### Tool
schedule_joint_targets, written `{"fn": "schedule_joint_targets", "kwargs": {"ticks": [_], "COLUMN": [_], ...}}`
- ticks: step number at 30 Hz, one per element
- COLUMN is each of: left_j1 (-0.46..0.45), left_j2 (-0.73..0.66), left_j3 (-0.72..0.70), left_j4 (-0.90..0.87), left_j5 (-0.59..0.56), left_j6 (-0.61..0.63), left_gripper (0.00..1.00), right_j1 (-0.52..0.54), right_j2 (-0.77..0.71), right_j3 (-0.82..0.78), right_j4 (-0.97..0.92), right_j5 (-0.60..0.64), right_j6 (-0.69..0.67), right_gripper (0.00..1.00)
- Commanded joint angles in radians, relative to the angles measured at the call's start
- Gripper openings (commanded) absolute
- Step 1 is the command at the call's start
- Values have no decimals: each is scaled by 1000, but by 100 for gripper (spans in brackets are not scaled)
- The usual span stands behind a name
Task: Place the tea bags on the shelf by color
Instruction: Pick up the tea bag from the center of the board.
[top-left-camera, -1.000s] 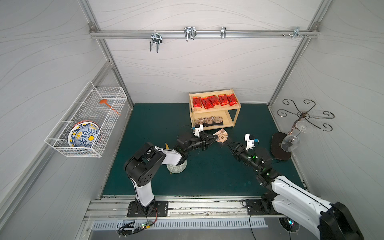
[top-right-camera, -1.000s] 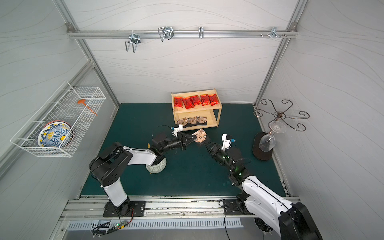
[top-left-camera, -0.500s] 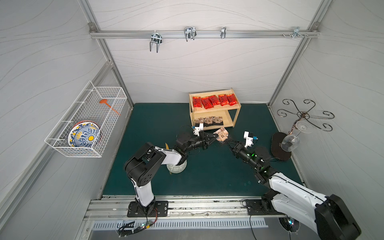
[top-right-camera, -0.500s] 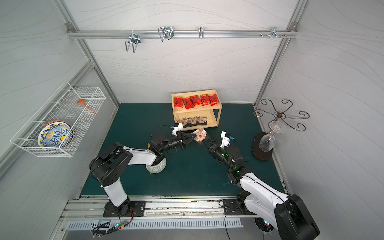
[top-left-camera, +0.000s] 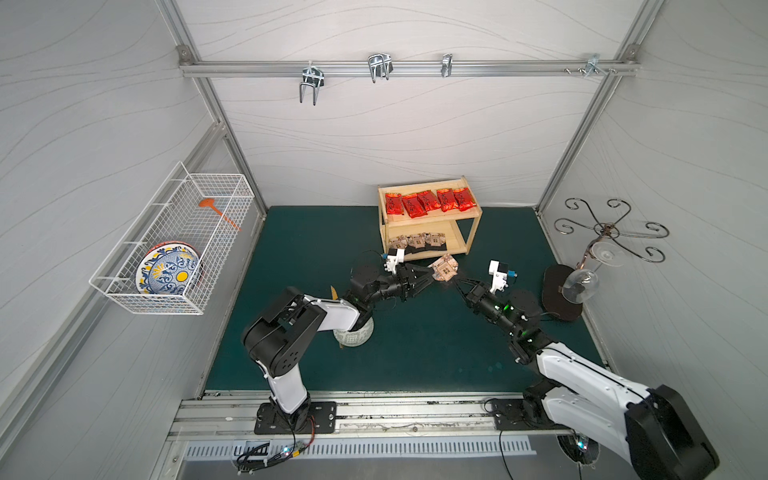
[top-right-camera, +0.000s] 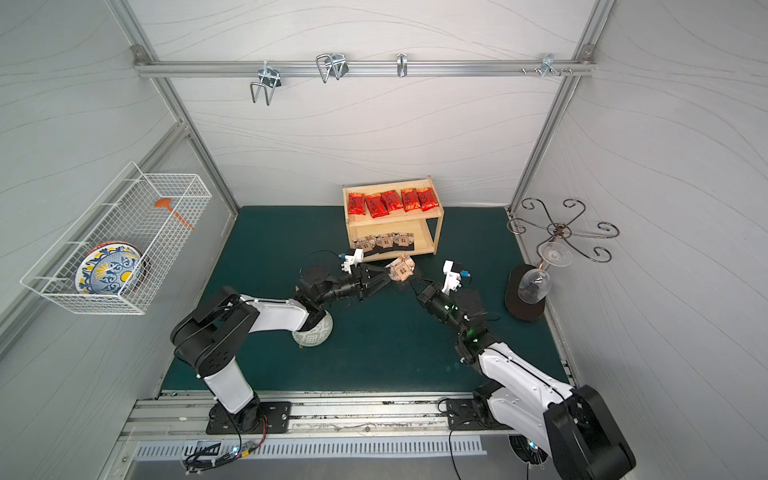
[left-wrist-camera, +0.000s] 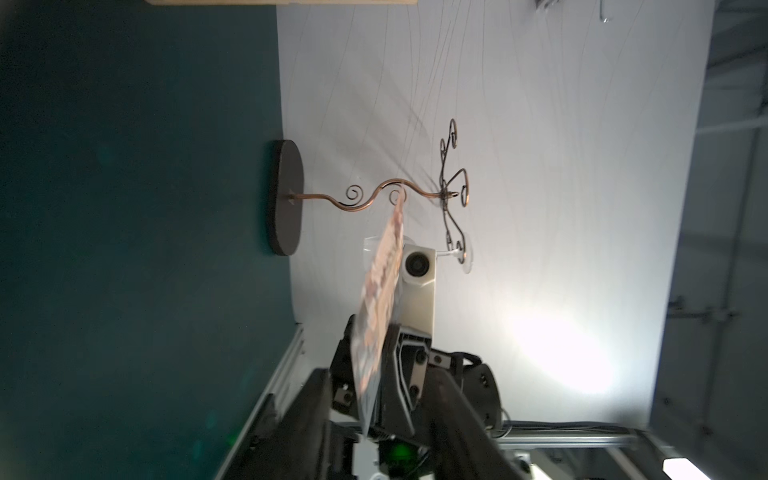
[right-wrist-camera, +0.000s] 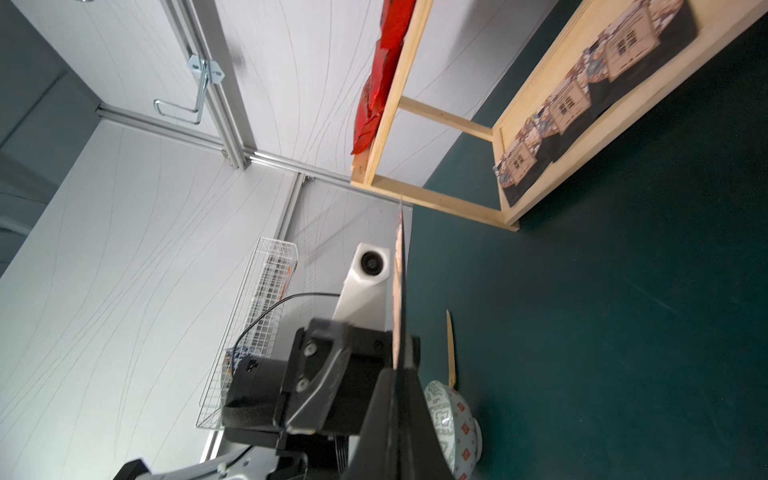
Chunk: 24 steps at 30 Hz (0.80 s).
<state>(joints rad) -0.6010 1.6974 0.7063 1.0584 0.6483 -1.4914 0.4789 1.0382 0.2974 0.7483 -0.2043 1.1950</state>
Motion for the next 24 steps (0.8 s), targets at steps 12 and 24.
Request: {"fn": "schedule_joint_targets", "kwargs": {"ticks": [12,24], "left_j1": [71,71], "left_j2": [-324,-310], "left_j3": [123,107], "left_j4": [-1022,-1054], "left_j5": [43,70], "left_j6": [616,615], "left_gripper": [69,70], "right_j1": [-178,-236], "right_j2": [679,980], "right_j3": [246,452], "right_j4": [551,635], "right_j5": [-9,0], "right_j6": [-52,1], "right_gripper": [0,0]}}
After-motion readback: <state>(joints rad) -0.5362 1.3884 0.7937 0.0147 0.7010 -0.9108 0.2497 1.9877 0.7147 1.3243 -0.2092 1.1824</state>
